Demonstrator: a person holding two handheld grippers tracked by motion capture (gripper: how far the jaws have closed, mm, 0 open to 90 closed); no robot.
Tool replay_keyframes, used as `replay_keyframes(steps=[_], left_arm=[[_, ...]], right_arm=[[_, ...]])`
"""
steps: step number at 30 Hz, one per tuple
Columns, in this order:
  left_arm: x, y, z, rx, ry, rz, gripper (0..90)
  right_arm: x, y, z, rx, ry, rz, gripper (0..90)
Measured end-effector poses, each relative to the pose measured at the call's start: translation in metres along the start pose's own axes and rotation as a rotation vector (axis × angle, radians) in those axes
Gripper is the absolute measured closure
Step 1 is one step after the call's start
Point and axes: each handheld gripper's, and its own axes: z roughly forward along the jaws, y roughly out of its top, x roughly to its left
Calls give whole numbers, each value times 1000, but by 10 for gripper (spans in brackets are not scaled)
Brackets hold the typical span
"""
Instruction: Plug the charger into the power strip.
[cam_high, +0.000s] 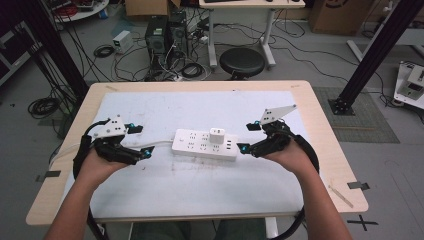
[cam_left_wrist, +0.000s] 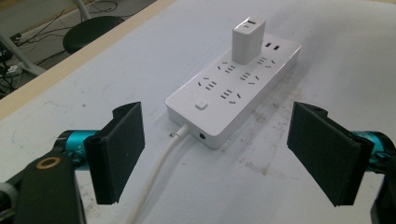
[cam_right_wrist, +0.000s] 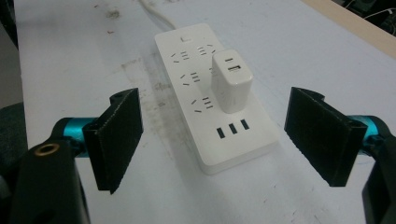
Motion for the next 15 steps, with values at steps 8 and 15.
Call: replay_keyframes(steps=[8,15], left_arm=[[1,0,2,9,-2,4,190],[2,-1,1,12,6,0,190]], right_arm=[[-3,0,1,-2,-6,9,199],[-2,0,1,3,-7,6,199]])
